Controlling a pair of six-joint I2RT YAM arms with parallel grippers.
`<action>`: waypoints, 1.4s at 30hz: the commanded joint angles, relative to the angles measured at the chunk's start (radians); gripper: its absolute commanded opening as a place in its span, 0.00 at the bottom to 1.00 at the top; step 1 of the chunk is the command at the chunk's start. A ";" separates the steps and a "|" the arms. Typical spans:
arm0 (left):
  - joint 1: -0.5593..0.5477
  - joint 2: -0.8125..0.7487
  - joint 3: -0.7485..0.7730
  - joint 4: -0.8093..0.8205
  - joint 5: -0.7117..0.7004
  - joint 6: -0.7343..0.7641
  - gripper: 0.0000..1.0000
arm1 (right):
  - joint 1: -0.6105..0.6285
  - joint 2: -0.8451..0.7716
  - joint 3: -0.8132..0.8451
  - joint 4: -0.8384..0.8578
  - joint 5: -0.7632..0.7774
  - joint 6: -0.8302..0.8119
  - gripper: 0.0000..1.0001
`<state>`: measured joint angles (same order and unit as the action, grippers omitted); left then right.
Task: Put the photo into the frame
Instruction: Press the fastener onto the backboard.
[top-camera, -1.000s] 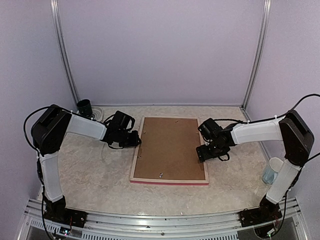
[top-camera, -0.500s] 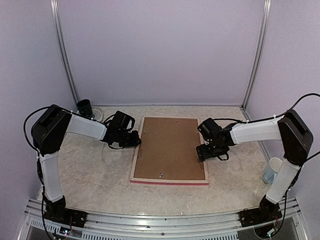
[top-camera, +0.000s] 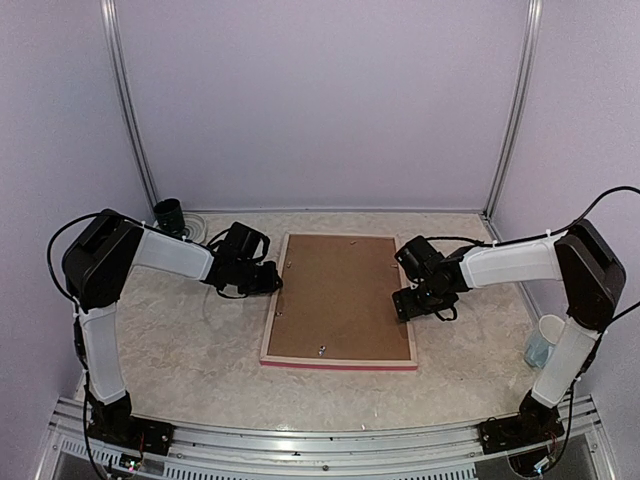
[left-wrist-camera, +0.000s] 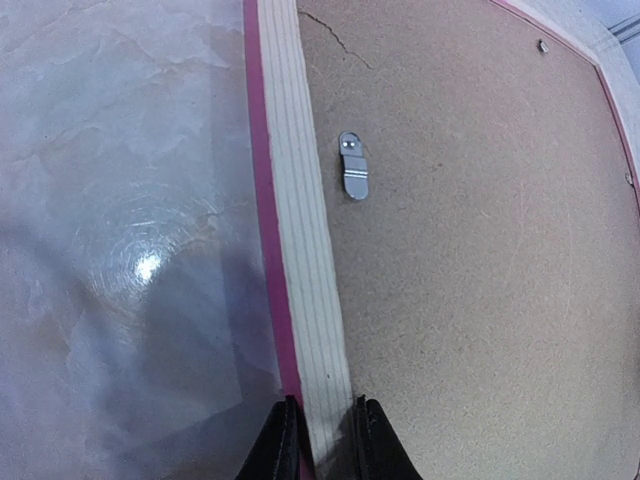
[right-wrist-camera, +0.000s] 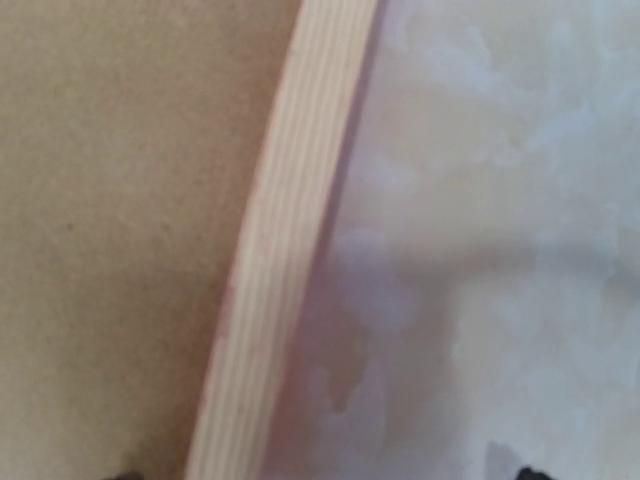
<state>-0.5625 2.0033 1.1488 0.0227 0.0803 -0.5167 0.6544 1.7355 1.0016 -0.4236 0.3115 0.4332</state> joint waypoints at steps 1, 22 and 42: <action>-0.010 0.049 -0.042 -0.064 0.015 0.002 0.10 | -0.013 0.045 -0.037 -0.072 0.009 -0.026 0.84; -0.001 0.046 -0.062 -0.045 -0.005 -0.035 0.01 | -0.013 -0.026 -0.052 -0.152 -0.028 -0.020 0.83; -0.011 0.038 -0.077 -0.031 -0.012 -0.061 0.00 | -0.013 -0.051 -0.051 -0.194 -0.147 -0.067 0.80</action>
<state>-0.5671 2.0033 1.1149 0.0978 0.0772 -0.5568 0.6483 1.6936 0.9825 -0.5079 0.2123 0.4065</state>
